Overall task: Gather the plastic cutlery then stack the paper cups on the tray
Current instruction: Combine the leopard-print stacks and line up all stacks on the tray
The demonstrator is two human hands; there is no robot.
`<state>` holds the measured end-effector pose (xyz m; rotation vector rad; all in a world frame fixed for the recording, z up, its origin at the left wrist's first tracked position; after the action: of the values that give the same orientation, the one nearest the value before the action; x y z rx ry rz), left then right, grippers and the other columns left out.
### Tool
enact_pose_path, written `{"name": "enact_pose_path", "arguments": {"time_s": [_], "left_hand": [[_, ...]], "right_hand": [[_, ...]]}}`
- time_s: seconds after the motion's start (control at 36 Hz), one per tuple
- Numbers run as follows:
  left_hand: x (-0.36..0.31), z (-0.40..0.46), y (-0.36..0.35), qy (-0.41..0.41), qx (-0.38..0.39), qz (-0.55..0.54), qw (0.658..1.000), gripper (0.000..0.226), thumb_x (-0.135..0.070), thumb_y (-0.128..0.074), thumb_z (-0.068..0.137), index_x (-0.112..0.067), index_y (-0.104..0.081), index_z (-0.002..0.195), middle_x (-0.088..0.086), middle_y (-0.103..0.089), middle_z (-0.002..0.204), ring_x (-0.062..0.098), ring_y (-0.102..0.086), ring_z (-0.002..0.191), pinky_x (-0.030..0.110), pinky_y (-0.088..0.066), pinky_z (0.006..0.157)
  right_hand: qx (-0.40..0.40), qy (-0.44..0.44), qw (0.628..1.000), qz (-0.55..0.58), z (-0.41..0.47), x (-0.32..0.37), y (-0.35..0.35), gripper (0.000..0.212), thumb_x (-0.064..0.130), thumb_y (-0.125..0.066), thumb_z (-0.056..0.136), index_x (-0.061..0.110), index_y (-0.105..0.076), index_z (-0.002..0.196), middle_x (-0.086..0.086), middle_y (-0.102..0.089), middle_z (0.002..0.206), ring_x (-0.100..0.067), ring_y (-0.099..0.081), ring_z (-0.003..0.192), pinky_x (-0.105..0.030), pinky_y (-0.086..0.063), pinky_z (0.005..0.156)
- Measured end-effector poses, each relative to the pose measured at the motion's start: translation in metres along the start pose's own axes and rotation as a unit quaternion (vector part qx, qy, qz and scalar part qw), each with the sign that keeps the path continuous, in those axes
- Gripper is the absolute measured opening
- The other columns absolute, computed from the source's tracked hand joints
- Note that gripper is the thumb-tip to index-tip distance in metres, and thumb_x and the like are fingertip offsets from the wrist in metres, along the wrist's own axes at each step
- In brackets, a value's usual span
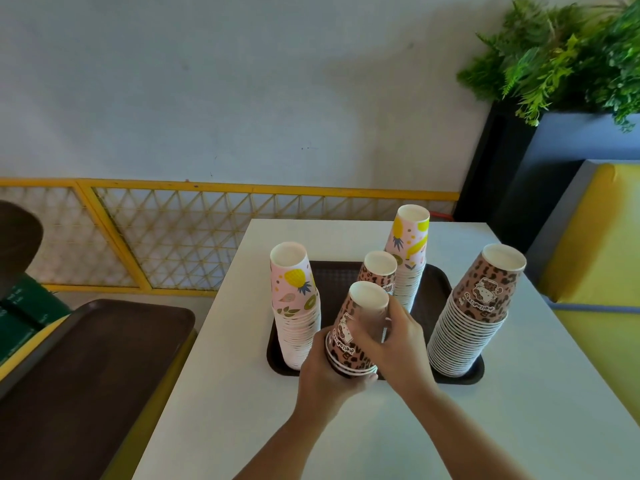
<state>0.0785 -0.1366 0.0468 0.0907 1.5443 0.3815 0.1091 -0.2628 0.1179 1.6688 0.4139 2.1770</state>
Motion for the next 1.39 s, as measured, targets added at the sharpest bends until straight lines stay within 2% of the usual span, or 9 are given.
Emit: {"name": "enact_pose_path", "arguments": {"time_s": [0.11,0.33,0.47,0.61,0.81,0.92,1.0,1.17,1.39], "left_hand": [[-0.003,0.000,0.002,-0.013,-0.008,0.012,1.000,0.071,-0.020,-0.090,0.050,-0.029,-0.053,0.110,-0.015,-0.067,0.100,-0.007,-0.061,0.093,0.006,-0.046,0.072],[-0.003,-0.001,0.001,-0.017,-0.007,0.015,1.000,0.068,-0.028,-0.090,0.049,-0.024,-0.054,0.107,-0.015,-0.067,0.094,-0.008,-0.061,0.088,0.005,-0.045,0.068],[-0.002,-0.002,0.001,-0.005,-0.005,0.006,1.000,0.078,-0.048,-0.080,0.042,-0.026,-0.052,0.112,-0.014,-0.066,0.100,-0.005,-0.061,0.095,0.007,-0.047,0.073],[-0.004,-0.002,0.003,-0.006,-0.011,0.001,1.000,0.078,-0.050,-0.079,0.042,-0.025,-0.052,0.111,-0.015,-0.066,0.101,-0.006,-0.060,0.095,0.006,-0.047,0.074],[-0.006,-0.001,0.006,-0.002,-0.020,0.003,1.000,0.072,-0.049,-0.077,0.041,-0.031,-0.051,0.106,-0.016,-0.067,0.095,-0.009,-0.061,0.090,0.004,-0.045,0.069],[-0.007,-0.001,0.006,-0.006,-0.021,0.007,1.000,0.069,-0.038,-0.084,0.045,-0.031,-0.051,0.105,-0.015,-0.067,0.094,-0.009,-0.060,0.090,0.004,-0.044,0.069],[-0.006,0.001,0.007,-0.007,-0.022,0.009,1.000,0.065,-0.021,-0.089,0.052,-0.030,-0.051,0.105,-0.015,-0.066,0.094,-0.011,-0.059,0.090,0.003,-0.044,0.069],[-0.010,0.001,0.005,0.004,-0.017,-0.013,1.000,0.075,-0.046,-0.079,0.041,-0.026,-0.053,0.110,-0.012,-0.068,0.097,-0.008,-0.061,0.090,0.004,-0.045,0.069],[-0.010,0.003,0.002,-0.001,-0.026,-0.001,1.000,0.063,-0.020,-0.086,0.051,-0.023,-0.055,0.106,-0.014,-0.067,0.093,-0.009,-0.060,0.087,0.008,-0.047,0.069]], "right_hand": [[-0.013,0.002,1.000,-0.015,0.007,0.004,0.007,0.043,0.030,-0.075,0.072,0.017,-0.057,0.108,0.012,-0.061,0.089,-0.005,-0.059,0.086,-0.007,-0.043,0.069],[-0.029,0.033,0.999,0.024,0.029,0.026,0.026,0.031,0.033,-0.069,0.078,0.026,-0.054,0.103,0.023,-0.060,0.083,0.010,-0.059,0.079,-0.003,-0.045,0.062],[-0.097,0.081,0.988,0.094,0.051,0.061,0.051,0.064,0.059,-0.059,0.067,0.018,-0.053,0.116,0.014,-0.065,0.099,0.006,-0.061,0.092,-0.017,-0.054,0.076],[-0.186,0.129,0.972,0.065,0.066,0.070,0.061,0.061,0.038,-0.070,0.077,0.012,-0.046,0.127,-0.001,-0.055,0.120,-0.012,-0.054,0.111,-0.026,-0.049,0.090],[-0.128,0.101,0.986,-0.016,0.070,0.033,0.033,0.068,0.038,-0.072,0.075,0.012,-0.043,0.131,-0.003,-0.054,0.124,-0.020,-0.052,0.114,-0.044,-0.049,0.092],[-0.068,0.063,0.995,-0.033,0.065,0.019,0.022,0.069,0.033,-0.074,0.074,0.017,-0.041,0.132,0.003,-0.054,0.122,-0.018,-0.051,0.116,-0.025,-0.039,0.088],[-0.085,0.057,0.994,-0.033,0.057,0.020,0.024,0.083,0.037,-0.075,0.071,0.019,-0.032,0.139,0.002,-0.044,0.131,-0.015,-0.042,0.123,-0.025,-0.035,0.091],[-0.121,0.133,0.984,-0.020,0.023,0.029,0.025,0.075,0.057,-0.062,0.066,0.018,-0.040,0.126,0.014,-0.039,0.121,-0.002,-0.040,0.111,0.000,-0.029,0.091],[0.009,0.058,0.998,0.015,-0.002,0.006,-0.005,0.072,0.042,-0.081,0.060,0.023,-0.045,0.119,0.009,-0.055,0.113,0.004,-0.052,0.103,-0.004,-0.040,0.083]]}}
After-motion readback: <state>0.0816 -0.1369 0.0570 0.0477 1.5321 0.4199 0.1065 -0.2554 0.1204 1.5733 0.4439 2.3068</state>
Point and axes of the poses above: each hand's wrist, its own z-axis towards the middle knuckle, its own y-axis out of the back of the hand, x = y × z, the point moved 4 cm from there along z, towards the middle knuckle
